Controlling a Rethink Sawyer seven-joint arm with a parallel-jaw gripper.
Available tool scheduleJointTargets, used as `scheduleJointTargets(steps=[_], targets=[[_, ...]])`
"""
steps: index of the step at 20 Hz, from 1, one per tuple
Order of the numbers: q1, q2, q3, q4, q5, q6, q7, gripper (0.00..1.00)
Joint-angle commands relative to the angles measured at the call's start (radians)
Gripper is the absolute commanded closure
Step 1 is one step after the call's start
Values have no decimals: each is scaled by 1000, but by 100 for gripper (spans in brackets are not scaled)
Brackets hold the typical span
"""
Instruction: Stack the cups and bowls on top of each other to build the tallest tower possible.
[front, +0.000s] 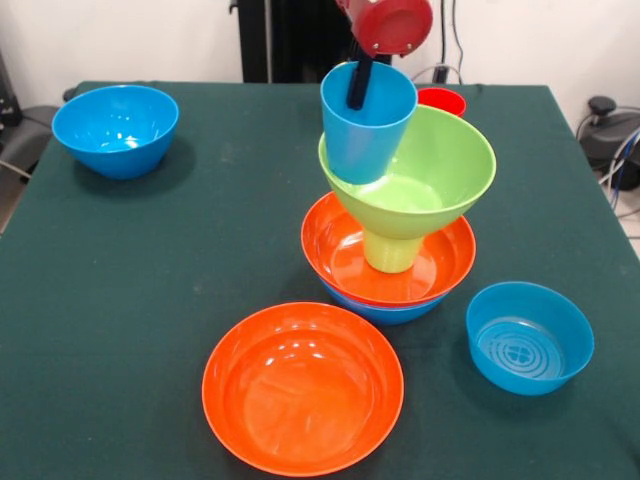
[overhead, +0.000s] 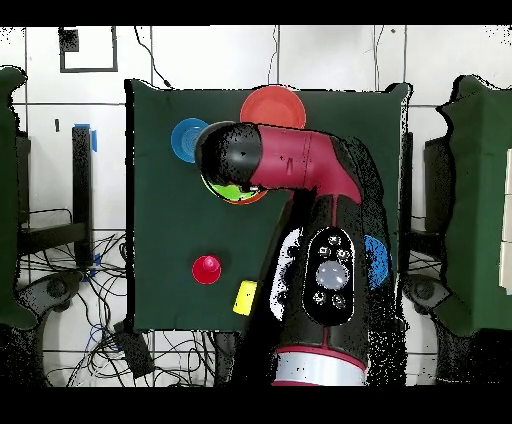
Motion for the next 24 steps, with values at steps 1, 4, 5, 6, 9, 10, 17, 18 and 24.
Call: scheduleJointTargets(steps=[1,4,5,6,9,10,17,18,24], targets=[[34,31,32,6,10,2,69,100],[51,37,21,16,10,-20,86,100],[54,38,19,17,11,-25,87,100],[59,41,16,23,12,-37,93,100],[73,47,7,38,13,-68,107,100],[77,48,5,48,15,-87,112,100],[116,66,-30,57,31,-124,142,100],[120,71,-33,58,35,-132,142,100],[114,96,-38,75,49,-196,108,100]])
